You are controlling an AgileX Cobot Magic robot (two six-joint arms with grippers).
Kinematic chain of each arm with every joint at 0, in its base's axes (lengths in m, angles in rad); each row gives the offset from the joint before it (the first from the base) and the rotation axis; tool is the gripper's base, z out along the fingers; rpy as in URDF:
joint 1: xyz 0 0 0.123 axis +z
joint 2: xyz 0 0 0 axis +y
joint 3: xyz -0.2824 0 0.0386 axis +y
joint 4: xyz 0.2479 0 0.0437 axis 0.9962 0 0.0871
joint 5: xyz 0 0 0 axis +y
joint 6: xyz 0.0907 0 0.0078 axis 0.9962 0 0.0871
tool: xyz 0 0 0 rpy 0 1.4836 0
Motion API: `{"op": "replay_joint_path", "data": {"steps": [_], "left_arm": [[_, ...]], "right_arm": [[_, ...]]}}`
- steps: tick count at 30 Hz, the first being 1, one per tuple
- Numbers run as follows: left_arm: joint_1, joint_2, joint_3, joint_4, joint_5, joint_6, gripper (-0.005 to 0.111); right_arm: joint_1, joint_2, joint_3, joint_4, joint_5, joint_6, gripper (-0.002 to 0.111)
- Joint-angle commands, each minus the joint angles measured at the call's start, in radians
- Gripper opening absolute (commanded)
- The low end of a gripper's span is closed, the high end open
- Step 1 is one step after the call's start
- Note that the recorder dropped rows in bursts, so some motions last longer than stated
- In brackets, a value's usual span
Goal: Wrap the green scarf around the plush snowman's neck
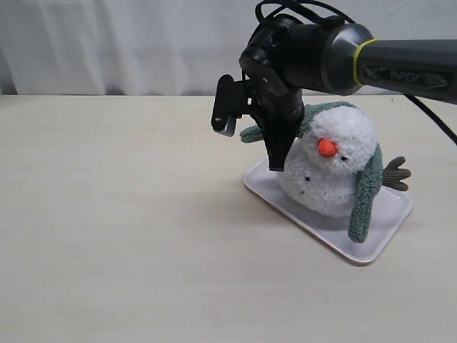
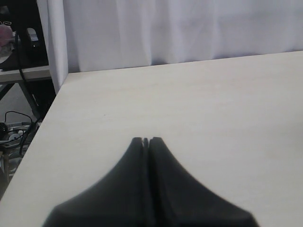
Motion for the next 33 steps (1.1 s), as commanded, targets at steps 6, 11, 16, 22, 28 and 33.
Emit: {"op": "replay_joint_path", "data": {"steps": [6,11,16,22,28,33], "left_arm": [[-0.004,-0.002,0.003,-0.003,-0.007,0.002,0.000],[-0.004,-0.002,0.003,-0.003,-0.007,0.002,0.000],[-0.004,-0.002,0.003,-0.003,-0.007,0.002,0.000],[-0.004,-0.002,0.003,-0.003,-0.007,0.002,0.000],[-0.004,-0.002,0.003,-0.003,-0.007,0.002,0.000],[-0.004,-0.002,0.003,-0.003,-0.007,0.002,0.000]], "right_arm": [[-0.038,-0.018,0.090,0.039,-0.004,-0.037,0.004],[-0.038,-0.018,0.136,0.056,-0.058,-0.040,0.004],[-0.038,-0.018,0.180,0.146,-0.153,-0.112,0.004],[-0.038,-0.016,0.204,0.167,-0.156,-0.138,0.004],[-0.038,-0.016,0.203,0.167,-0.156,-0.120,0.004],[-0.038,-0.023,0.203,0.167,-0.149,-0.111,0.004]]}}
